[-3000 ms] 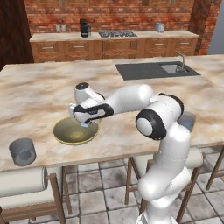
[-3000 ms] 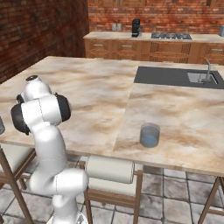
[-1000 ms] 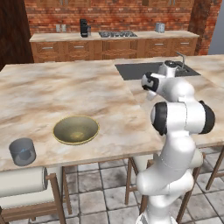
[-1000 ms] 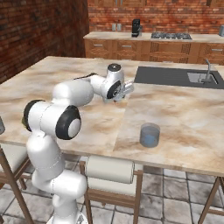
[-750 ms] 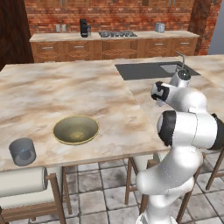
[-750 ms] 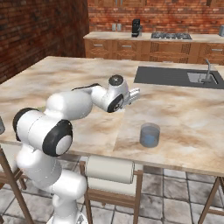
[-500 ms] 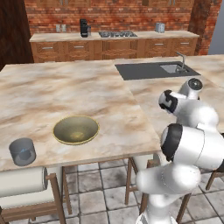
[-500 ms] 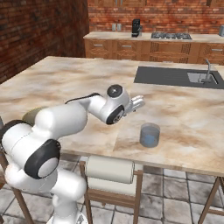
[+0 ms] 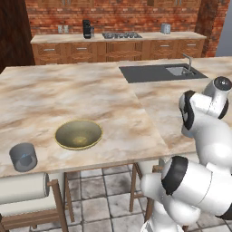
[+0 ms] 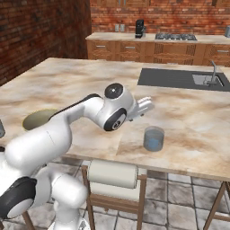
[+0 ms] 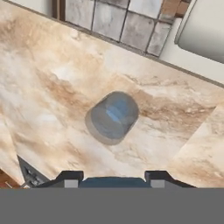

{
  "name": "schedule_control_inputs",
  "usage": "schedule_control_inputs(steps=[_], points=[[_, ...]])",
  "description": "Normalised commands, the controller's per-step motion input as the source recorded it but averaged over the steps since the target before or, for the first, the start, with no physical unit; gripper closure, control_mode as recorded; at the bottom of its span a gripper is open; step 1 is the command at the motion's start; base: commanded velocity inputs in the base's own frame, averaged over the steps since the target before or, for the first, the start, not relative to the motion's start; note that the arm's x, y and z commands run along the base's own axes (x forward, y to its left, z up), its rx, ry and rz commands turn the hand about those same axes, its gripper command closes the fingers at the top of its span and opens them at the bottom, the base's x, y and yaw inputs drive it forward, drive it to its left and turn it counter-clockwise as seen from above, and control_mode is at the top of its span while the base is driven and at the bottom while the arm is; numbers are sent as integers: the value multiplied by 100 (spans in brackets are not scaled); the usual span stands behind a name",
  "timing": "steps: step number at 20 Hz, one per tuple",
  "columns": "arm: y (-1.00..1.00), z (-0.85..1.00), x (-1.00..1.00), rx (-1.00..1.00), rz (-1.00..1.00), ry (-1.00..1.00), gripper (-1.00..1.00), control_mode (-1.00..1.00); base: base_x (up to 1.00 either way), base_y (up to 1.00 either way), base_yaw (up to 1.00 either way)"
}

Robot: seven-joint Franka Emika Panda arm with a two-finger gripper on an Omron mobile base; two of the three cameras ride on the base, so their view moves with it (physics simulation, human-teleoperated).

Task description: There are four ice cubes in the ice bowl. Place two ice cubes in each glass of water.

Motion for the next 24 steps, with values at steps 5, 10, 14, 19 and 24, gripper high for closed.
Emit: schedule_control_inputs(steps=[5, 10, 14, 19, 24], points=[[-25, 0, -41, -8, -7, 21, 100, -100, 0, 0, 0], [-3, -1, -1, -2, -5, 4, 100, -100, 0, 0, 0], [0, -13, -11, -3, 2, 4, 100, -100, 0, 0, 0], [0, -24, 1, -6, 0, 12, 100, -100, 0, 0, 0], [0, -13, 11, 0, 2, 11, 100, -100, 0, 0, 0]])
